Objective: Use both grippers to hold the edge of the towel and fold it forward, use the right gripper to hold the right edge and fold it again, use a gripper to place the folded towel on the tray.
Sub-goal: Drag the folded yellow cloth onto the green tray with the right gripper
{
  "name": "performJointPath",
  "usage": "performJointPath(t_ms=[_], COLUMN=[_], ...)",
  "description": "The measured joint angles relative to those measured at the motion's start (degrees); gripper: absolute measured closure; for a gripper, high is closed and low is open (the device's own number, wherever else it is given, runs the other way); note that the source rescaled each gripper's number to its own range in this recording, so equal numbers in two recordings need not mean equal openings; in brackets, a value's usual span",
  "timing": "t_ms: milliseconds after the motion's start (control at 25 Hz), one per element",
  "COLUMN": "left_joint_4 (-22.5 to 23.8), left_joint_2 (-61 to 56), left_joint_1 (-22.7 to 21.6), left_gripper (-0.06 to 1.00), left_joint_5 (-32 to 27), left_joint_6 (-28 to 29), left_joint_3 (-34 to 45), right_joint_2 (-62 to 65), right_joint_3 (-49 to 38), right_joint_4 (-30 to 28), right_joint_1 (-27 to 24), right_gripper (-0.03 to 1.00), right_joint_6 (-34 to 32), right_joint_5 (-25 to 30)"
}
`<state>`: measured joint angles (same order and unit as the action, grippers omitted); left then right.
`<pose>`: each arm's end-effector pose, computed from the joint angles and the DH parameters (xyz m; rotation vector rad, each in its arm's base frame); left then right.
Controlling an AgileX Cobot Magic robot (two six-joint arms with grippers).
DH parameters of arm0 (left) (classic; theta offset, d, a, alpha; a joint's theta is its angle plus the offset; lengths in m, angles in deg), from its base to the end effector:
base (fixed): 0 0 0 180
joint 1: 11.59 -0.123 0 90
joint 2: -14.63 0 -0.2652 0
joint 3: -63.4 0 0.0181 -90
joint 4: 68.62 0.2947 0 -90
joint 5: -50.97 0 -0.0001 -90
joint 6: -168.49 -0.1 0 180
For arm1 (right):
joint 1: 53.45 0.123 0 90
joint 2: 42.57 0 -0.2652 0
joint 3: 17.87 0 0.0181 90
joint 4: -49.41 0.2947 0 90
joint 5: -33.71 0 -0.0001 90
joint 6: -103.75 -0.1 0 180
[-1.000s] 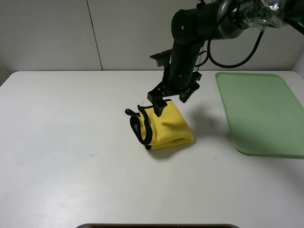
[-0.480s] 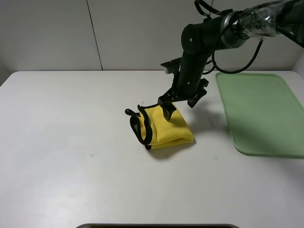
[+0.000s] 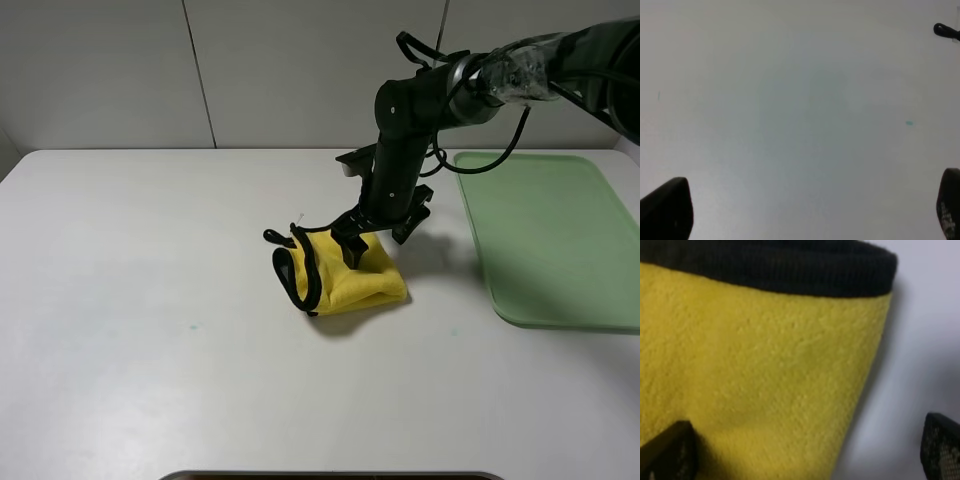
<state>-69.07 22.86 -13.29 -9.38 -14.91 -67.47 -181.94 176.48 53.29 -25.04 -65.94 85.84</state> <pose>0.0644 0.0012 0.2886 0.0307 2.0545 0.0458 0.4003 0.2226 0.0417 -0.9685 2.9444 0.0955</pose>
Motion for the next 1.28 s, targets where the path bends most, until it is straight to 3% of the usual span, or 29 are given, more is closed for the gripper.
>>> performJointPath(t_ms=[240, 320, 720, 800, 1280], left_joint_4=[0.0, 0.0, 0.0, 0.0, 0.0], left_joint_2=[0.0, 0.0, 0.0, 0.0, 0.0], left_joint_1=[0.0, 0.0, 0.0, 0.0, 0.0], left_gripper=[-0.06, -0.06, -0.06, -0.06, -0.06], left_joint_5=[0.0, 0.0, 0.0, 0.0, 0.0], left_joint_6=[0.0, 0.0, 0.0, 0.0, 0.0], left_joint_3=[0.0, 0.0, 0.0, 0.0, 0.0], right_joint_2=[-0.1, -0.1, -0.2, -0.2, 1.0], right_joint_3=[0.0, 0.0, 0.1, 0.1, 0.1], right_joint_4=[0.1, 0.3, 2.3, 2.3, 0.9], right_joint_1=[0.0, 0.0, 0.0, 0.0, 0.0], right_gripper=[-0.03, 0.02, 0.77, 0.86, 0.86], right_joint_6=[0.3, 0.4, 0.4, 0.4, 0.4], right_joint_5=[-0.2, -0.2, -0.2, -0.2, -0.2])
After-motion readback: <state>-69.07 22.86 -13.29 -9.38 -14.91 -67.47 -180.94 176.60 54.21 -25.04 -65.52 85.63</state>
